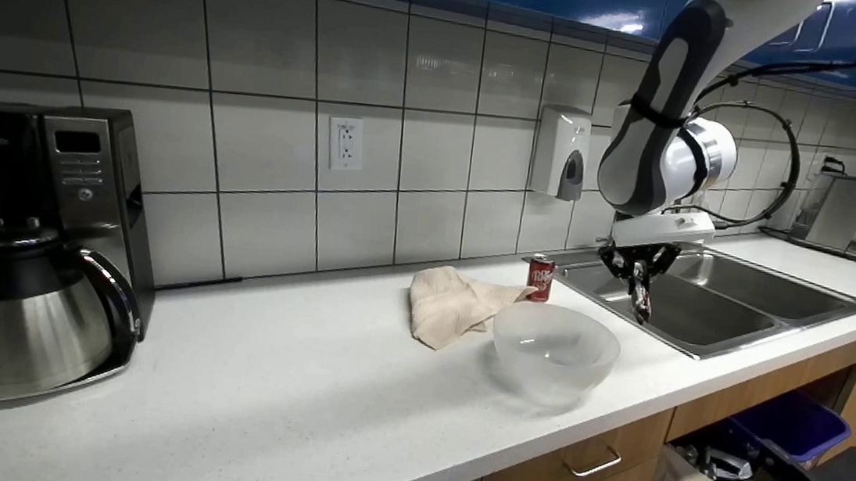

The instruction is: Put the candy bar into the bowl

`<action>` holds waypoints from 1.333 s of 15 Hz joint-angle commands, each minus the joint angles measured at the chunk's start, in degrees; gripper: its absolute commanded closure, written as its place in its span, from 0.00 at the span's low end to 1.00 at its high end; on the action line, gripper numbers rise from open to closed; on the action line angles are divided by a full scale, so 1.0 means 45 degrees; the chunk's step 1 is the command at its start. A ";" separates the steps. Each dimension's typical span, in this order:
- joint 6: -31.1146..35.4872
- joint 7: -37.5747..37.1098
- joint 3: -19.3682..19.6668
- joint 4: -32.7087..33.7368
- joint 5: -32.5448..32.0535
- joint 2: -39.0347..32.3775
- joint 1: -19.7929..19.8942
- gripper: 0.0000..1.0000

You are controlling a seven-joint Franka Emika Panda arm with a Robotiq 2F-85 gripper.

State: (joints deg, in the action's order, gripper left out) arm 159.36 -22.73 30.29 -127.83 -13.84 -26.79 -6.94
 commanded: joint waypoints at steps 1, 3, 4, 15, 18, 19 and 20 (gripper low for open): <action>0.0329 -0.0661 0.0508 -0.0758 -0.1228 0.0949 -0.0741 0.94; 0.0483 -0.0698 0.0569 -0.0839 -0.1803 0.1149 -0.1016 0.94; 0.0585 -0.0664 0.0521 -0.0863 -0.2032 0.1251 -0.1074 0.94; -0.0042 -0.0727 -0.0480 -0.0373 -0.3099 0.1426 -0.1997 0.94; -0.0434 -0.0929 -0.0969 -0.0113 -0.3113 0.1224 -0.2368 0.94; -0.0611 -0.1043 -0.1097 -0.0036 -0.3146 0.1191 -0.2481 0.94; -0.0817 -0.1192 -0.1258 0.0037 -0.3150 0.1173 -0.2586 0.94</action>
State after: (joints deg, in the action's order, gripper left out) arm 159.79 -24.81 26.29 -129.34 -25.86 -21.89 -17.48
